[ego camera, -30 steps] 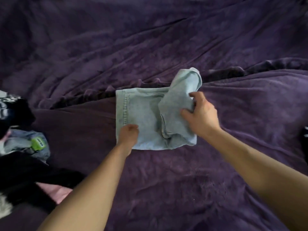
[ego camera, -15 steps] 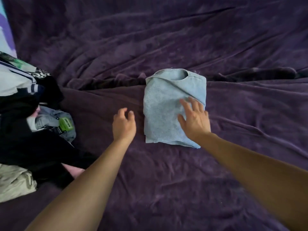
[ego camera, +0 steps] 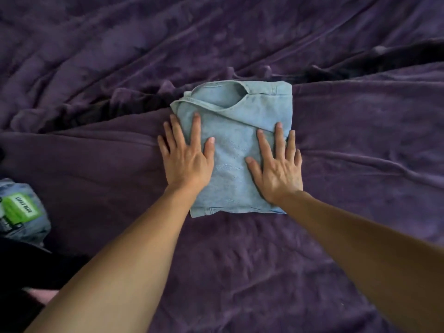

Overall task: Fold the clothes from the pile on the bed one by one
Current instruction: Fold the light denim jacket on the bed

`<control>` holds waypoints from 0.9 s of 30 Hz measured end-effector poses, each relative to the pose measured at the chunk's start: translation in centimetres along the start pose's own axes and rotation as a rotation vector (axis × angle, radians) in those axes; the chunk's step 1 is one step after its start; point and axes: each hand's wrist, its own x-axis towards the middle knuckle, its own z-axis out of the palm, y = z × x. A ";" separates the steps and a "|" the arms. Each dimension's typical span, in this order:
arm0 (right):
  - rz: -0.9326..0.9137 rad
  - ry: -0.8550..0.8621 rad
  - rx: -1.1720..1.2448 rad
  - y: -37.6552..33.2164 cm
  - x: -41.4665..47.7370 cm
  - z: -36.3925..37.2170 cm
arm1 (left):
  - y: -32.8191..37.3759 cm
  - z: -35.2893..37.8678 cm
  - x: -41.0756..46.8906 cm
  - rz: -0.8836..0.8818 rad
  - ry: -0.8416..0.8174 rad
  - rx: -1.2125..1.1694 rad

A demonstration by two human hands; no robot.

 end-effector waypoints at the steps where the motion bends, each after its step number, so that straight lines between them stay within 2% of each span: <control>1: 0.012 -0.003 0.033 0.1 -0.2 -0.2 | 0.3 -0.2 -0.3 -0.026 0.001 -0.017; 6: 0.236 0.030 0.332 -0.8 -3.1 -1.9 | 2.9 -2.4 -5.4 -0.186 -0.003 -0.171; 10: 0.291 -0.033 0.368 -0.7 -3.5 -4.1 | 3.5 -4.1 -6.7 -0.258 -0.073 -0.268; 16: 0.269 0.000 0.320 1.6 -6.5 -9.7 | 7.0 -9.0 -8.3 -0.257 -0.131 -0.282; 20: 0.286 0.003 0.267 7.1 -10.3 -14.3 | 13.3 -11.8 -11.1 -0.286 -0.183 -0.370; 27: 0.364 0.135 0.219 20.8 -12.6 -24.2 | 29.9 -15.6 -12.0 -0.162 -0.148 -0.489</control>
